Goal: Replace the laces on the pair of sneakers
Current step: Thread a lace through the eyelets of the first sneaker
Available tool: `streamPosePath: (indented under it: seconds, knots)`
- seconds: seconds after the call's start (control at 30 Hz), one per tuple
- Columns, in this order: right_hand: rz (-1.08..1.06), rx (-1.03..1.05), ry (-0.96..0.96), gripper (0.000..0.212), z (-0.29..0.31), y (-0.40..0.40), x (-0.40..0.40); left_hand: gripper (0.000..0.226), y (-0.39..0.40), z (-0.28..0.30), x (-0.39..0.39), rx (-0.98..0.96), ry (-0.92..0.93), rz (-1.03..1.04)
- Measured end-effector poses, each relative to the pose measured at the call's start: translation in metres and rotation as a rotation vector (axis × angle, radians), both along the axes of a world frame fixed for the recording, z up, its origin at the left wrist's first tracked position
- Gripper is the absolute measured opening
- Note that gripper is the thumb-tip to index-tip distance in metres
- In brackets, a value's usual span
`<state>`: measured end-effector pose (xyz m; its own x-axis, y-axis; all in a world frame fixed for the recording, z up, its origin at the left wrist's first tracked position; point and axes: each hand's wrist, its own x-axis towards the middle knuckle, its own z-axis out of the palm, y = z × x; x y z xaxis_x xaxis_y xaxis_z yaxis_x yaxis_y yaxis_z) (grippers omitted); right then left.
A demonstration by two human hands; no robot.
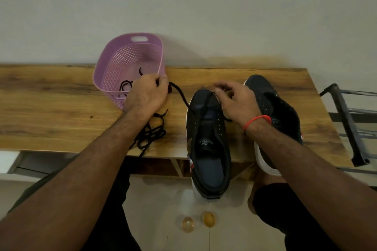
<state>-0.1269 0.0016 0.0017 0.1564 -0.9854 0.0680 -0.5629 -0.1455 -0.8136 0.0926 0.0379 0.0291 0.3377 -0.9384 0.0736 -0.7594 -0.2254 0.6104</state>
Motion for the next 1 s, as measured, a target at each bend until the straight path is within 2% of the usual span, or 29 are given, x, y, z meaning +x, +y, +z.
streamPosePath:
  seconds: [0.1, 0.17, 0.27, 0.3, 0.33, 0.43, 0.47, 0.53, 0.6, 0.7, 0.77, 0.87, 0.93, 1.0]
  knots:
    - [-0.107, 0.002, -0.249, 0.021, 0.018, -0.008, -0.008, 0.013, 0.005, -0.002, -0.006, 0.101, -0.144, -0.017]
    - [-0.075, 0.069, -0.355, 0.022, 0.027, -0.009, -0.011, 0.025, 0.008, -0.004, -0.015, 0.121, -0.233, -0.080]
    - [0.039, 0.168, -0.449, 0.024, 0.033, -0.005, -0.010, 0.034, 0.010, -0.006, -0.026, -0.028, -0.392, -0.172]
    - [0.065, 0.180, -0.430, 0.022, 0.033, -0.003, -0.009, 0.038, 0.009, -0.005, -0.030, -0.060, -0.376, -0.204]
    - [0.089, 0.181, -0.386, 0.019, 0.033, -0.002, -0.008, 0.042, 0.008, -0.004, -0.033, -0.050, -0.250, -0.237]
    - [0.195, 0.137, -0.221, 0.016, 0.031, 0.001, -0.005, 0.042, 0.002, -0.003, -0.049, 0.161, 0.459, -0.270]
    - [0.233, 0.103, -0.159, 0.015, 0.030, 0.002, -0.005, 0.037, 0.001, -0.004, -0.054, 0.214, 0.637, -0.241]
    - [0.274, -0.001, -0.006, 0.013, 0.028, 0.003, -0.004, 0.026, -0.002, -0.010, -0.060, 0.217, 0.831, -0.177]
    - [0.279, -0.056, 0.066, 0.013, 0.025, 0.003, -0.005, 0.024, -0.005, -0.013, -0.062, 0.204, 0.905, -0.136]
    - [0.247, -0.054, 0.039, 0.017, 0.022, 0.000, -0.010, 0.031, -0.008, -0.012, -0.063, 0.184, 0.970, -0.169]
    - [0.238, -0.077, 0.050, 0.023, 0.022, -0.002, -0.012, 0.034, -0.010, -0.009, -0.062, 0.162, 0.942, -0.236]
    - [0.201, -0.096, 0.110, 0.034, 0.023, -0.002, -0.014, 0.018, -0.012, -0.009, -0.059, 0.117, 0.828, -0.225]
    - [0.144, -0.033, 0.129, 0.039, 0.023, 0.001, -0.014, 0.015, -0.014, -0.010, -0.054, 0.090, 0.800, -0.169]
    - [0.154, 0.103, 0.230, 0.043, 0.021, 0.005, -0.012, 0.016, -0.015, -0.010, -0.052, 0.087, 0.778, -0.161]
